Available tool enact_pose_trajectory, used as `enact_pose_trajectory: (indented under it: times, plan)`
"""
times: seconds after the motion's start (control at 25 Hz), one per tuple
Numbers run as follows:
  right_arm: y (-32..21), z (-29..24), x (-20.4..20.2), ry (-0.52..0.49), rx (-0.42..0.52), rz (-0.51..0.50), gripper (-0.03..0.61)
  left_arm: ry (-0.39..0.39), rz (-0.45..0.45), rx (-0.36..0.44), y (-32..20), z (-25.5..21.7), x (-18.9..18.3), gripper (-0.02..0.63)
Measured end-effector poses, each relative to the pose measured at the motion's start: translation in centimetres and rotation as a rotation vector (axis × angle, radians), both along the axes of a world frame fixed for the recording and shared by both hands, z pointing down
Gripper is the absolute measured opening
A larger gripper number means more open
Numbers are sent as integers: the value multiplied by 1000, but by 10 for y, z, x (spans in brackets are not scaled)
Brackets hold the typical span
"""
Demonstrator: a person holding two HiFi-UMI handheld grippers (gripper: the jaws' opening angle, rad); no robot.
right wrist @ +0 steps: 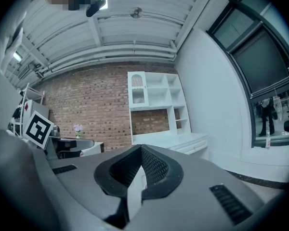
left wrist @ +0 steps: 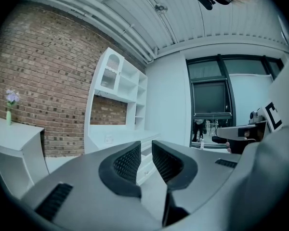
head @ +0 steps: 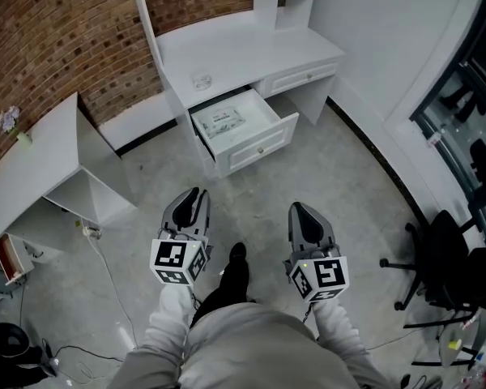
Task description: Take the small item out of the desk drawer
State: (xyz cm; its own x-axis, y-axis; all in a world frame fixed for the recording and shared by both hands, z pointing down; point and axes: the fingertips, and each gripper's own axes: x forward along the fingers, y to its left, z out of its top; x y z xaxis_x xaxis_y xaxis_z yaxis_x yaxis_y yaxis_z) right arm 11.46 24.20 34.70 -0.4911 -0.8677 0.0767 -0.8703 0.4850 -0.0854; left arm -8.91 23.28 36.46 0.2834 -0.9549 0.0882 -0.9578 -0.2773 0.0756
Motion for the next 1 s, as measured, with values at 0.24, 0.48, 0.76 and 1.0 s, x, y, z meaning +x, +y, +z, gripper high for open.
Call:
enact_pose_trajectory:
  times: [0.24,0.48,0.76,1.0]
  plan:
    - [-55,4,-13,-1,-15,9,28,5,8,-5,-55,3,-13,107]
    - [-110,8,-29,-12,-38,36,28,10,53,-18,-111,8,-25,138]
    - [-161,9,-43,-4,-42,86,28,7,92,-22,-170,11,-40,168]
    - [-190,12,-49,10,-52,122,28,19,107,-39,-204,18,-48,198]
